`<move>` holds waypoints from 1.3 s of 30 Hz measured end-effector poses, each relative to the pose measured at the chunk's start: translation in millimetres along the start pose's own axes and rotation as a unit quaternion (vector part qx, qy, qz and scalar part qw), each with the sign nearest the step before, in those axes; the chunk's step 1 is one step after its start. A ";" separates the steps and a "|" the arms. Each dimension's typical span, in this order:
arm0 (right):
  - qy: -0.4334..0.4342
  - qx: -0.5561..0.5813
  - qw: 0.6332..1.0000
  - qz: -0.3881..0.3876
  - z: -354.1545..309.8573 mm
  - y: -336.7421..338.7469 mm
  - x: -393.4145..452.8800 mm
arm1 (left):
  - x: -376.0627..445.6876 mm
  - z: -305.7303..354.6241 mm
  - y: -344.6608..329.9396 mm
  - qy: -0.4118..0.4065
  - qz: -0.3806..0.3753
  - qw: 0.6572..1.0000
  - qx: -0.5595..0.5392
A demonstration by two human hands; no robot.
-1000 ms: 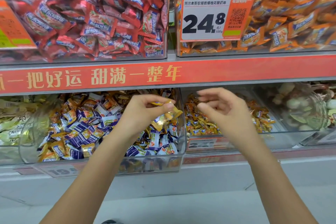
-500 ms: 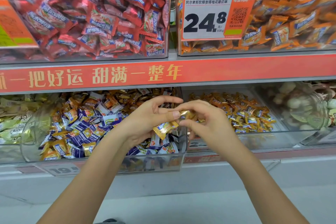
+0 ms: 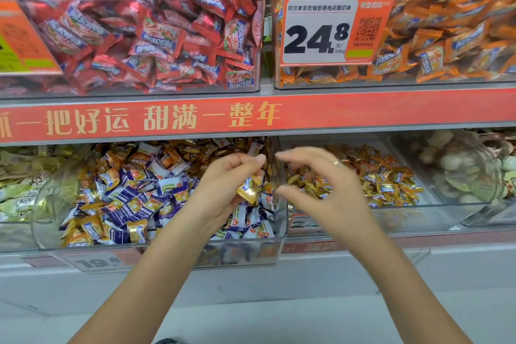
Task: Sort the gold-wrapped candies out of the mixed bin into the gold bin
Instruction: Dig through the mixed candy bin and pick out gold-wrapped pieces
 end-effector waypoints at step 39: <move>0.012 0.038 0.999 0.018 5.2 -0.6 5.8 | 7.7 33.4 10.7 -0.148 -0.046 0.970 0.188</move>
Point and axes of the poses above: each hand's wrist, its own x-axis towards the middle knuckle, its own y-axis out of the back of the hand, z = x × y, the point moved 8 cm from there along x, towards the middle knuckle, and after that the axes turned 10 degrees about -y, right-handed, at the moved point
